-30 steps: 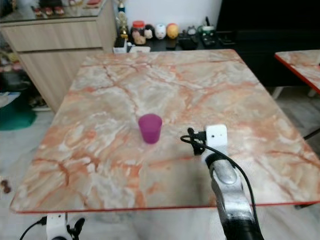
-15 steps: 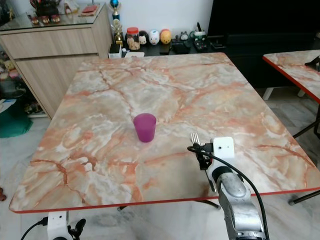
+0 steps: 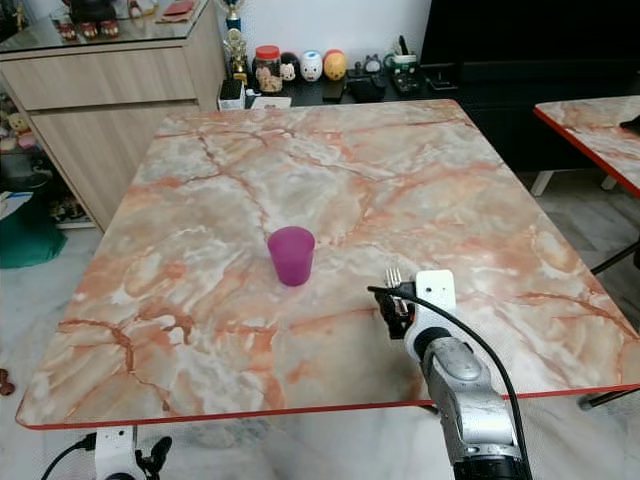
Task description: Setting the table
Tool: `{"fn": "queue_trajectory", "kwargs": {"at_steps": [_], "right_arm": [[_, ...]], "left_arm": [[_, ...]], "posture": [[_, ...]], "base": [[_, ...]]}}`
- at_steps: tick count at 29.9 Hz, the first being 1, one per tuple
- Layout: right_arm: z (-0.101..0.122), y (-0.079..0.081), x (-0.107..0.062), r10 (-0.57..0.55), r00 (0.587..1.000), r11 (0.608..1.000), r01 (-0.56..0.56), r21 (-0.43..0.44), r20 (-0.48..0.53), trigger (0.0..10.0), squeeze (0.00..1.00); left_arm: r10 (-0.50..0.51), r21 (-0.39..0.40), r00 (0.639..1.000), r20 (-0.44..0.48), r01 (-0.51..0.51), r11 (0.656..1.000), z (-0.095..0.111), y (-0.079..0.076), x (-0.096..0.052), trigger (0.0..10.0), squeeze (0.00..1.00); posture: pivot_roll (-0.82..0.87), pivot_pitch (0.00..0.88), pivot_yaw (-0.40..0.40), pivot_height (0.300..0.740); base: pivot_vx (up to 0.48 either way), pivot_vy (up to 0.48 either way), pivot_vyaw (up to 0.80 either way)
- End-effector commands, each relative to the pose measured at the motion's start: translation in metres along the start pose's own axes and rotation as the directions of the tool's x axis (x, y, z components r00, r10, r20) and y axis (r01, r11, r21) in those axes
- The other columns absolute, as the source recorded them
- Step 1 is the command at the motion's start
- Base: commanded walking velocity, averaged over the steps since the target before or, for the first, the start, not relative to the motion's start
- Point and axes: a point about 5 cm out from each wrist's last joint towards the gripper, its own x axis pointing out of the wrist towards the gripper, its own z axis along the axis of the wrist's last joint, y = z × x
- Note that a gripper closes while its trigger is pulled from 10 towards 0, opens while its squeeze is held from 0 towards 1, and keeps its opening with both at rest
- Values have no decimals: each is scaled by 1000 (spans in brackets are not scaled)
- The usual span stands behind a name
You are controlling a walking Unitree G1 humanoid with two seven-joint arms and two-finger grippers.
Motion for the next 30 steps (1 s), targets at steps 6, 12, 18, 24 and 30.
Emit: {"fn": "queue_trajectory", "kwargs": {"at_steps": [6,12,18,24,30], "right_arm": [[-4,4,4,24,999,1000,-23,8,-37,10000,0],[-9,8,4,46,997,999,-46,4,-65,10000,0],[-12,9,5,53,996,999,-54,1,-78,0,0],[-12,11,6,64,995,998,-64,1,-81,0,0],[-10,11,7,55,996,998,-55,3,-70,0,0]], "left_arm": [[11,2,1000,-21,-11,1000,-4,3,-1,10000,0],[11,1,1000,-22,-11,1000,-4,3,-1,10000,0],[6,-1,1000,-23,-6,1000,-5,2,-1,10000,0],[2,-4,1000,-19,-2,1000,-5,0,-1,10000,0],[-1,-4,1000,-18,1,1000,-4,0,-1,10000,0]], "posture": [[-89,0,26,707],[-89,0,25,707],[-87,0,24,707],[-86,0,24,707],[-86,0,23,707]], "base": [[0,0,0],[0,0,0],[0,0,0],[0,0,0],[0,0,0]]}}
